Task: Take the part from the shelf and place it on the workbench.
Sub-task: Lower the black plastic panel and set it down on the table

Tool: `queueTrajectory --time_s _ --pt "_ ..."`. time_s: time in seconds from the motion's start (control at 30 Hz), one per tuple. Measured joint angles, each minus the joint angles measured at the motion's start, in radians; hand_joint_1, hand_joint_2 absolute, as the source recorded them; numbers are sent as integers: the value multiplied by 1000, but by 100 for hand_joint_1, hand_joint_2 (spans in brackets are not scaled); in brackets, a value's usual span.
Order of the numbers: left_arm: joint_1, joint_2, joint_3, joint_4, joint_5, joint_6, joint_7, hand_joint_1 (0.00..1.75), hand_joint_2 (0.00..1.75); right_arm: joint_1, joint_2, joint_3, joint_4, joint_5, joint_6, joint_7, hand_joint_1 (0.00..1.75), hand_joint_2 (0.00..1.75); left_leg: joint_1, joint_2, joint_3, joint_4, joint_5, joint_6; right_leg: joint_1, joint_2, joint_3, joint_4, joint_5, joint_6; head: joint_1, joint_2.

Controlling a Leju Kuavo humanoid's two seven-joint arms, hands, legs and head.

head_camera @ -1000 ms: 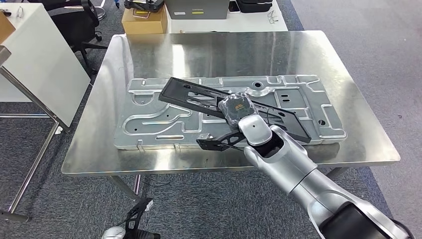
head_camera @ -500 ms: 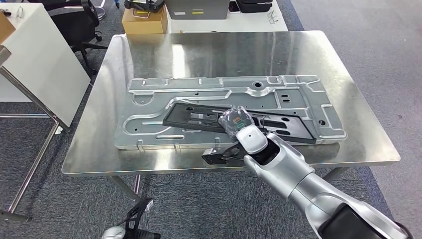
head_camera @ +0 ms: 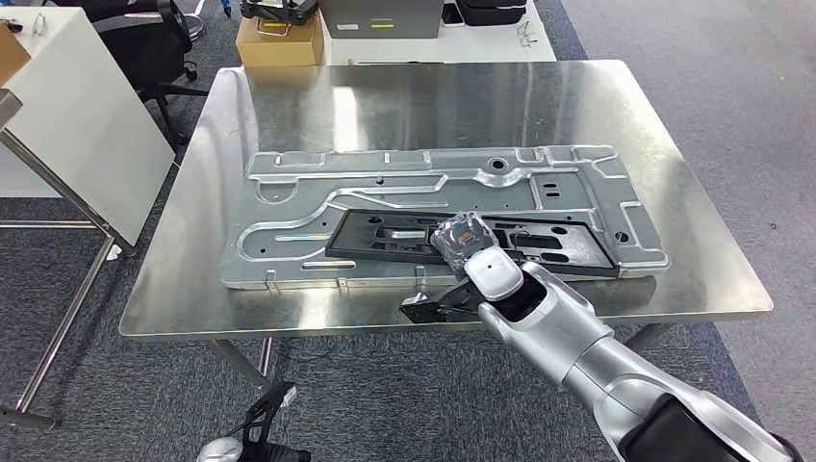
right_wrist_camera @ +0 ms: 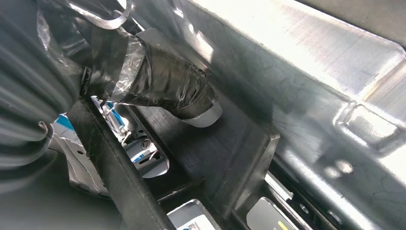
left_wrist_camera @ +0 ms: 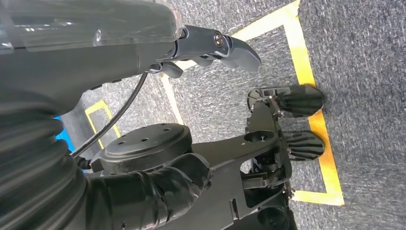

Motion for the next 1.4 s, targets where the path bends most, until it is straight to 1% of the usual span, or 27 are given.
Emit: queueTrajectory --time_s 0.3,0.43,0.53,0.67,1.17,1.4 --pt "0 0 -2 0 6 1 7 0 175 1 -1 16 5 0 7 -4 175 175 0 0 0 0 0 0 0 0 0 0 0 0 0 0" --pt "0 0 -2 0 9 8 17 0 175 2 -1 21 8 0 9 -5 0 0 0 0 0 0 0 0 0 0 0 0 0 0 0 0" --pt "1 0 -4 0 0 9 32 0 175 9 -2 26 12 -3 11 -8 0 0 0 0 0 0 0 0 0 0 0 0 0 0 0 0" --pt "1 0 -10 0 -10 37 36 0 0 15 -5 29 18 -7 7 -6 0 0 0 1 1 0 0 0 0 0 0 0 0 0 0 0" --pt "2 1 -19 0 11 40 45 0 0 18 -10 33 29 -17 -9 3 0 0 0 1 2 0 0 0 0 0 1 0 0 0 0 0" --pt "4 1 -19 0 27 33 45 0 0 6 -10 33 26 -14 -21 28 0 0 0 1 2 0 0 0 0 0 2 0 0 0 0 0"
